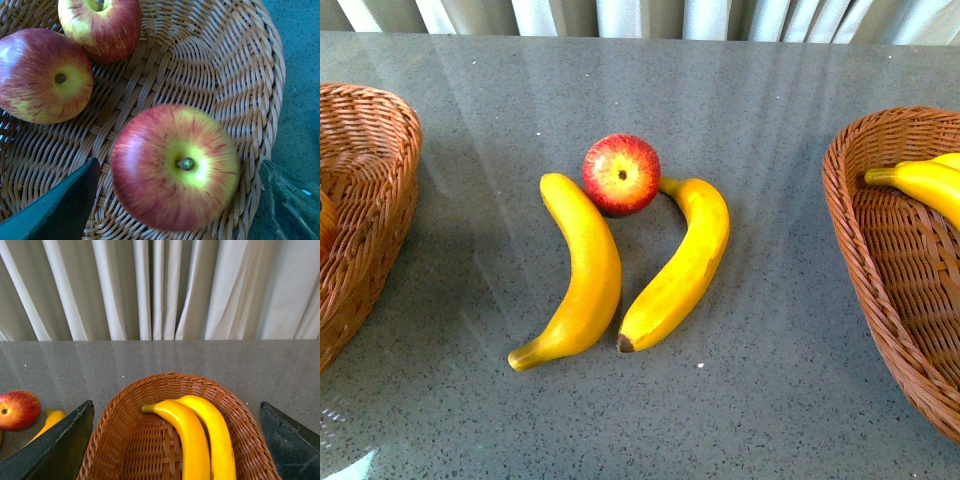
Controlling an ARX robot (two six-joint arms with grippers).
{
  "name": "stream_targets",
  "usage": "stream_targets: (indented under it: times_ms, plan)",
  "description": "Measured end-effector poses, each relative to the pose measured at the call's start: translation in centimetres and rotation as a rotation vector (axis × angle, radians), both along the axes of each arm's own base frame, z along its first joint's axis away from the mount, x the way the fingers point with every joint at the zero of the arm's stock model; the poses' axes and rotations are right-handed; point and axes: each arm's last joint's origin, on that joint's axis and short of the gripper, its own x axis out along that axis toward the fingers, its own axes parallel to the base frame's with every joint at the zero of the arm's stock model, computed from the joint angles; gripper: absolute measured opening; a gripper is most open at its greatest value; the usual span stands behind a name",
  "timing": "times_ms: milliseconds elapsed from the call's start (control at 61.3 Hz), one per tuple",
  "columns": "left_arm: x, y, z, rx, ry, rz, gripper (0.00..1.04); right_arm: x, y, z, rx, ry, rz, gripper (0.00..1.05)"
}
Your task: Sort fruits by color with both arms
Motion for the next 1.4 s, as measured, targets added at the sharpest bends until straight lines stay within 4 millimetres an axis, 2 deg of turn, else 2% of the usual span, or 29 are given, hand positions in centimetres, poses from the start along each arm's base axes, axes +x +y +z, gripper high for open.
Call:
stream_targets:
  times_ms: [98, 326, 522, 652, 979, 1403]
  plan:
    - [0.2, -0.6, 0.1, 0.006, -0.005, -0.036, 0.96, 0.0, 0.0, 0.0, 0.0, 0.0, 0.0, 0.96]
    - [4.2, -6.4, 1.9, 0.037, -0.095, -0.305, 0.96, 0.0, 0.0, 0.0, 0.0, 0.0, 0.0, 0.96]
    - [6.5, -10.8, 2.0, 0.035, -0.124, -0.471, 0.96, 0.0, 0.0, 0.0, 0.0, 0.0, 0.0, 0.96]
    - [7.5, -12.7, 1.6, 0.054, -0.13, -0.549, 0.96, 0.0, 0.0, 0.0, 0.0, 0.0, 0.0, 0.96]
    - [9.0, -15.5, -0.3, 0.098, -0.121, -0.668, 0.96, 0.0, 0.0, 0.0, 0.0, 0.0, 0.0, 0.96]
    - [9.6, -17.4, -2.0, 0.111, -0.099, -0.71, 0.96, 0.0, 0.0, 0.0, 0.0, 0.0, 0.0, 0.96]
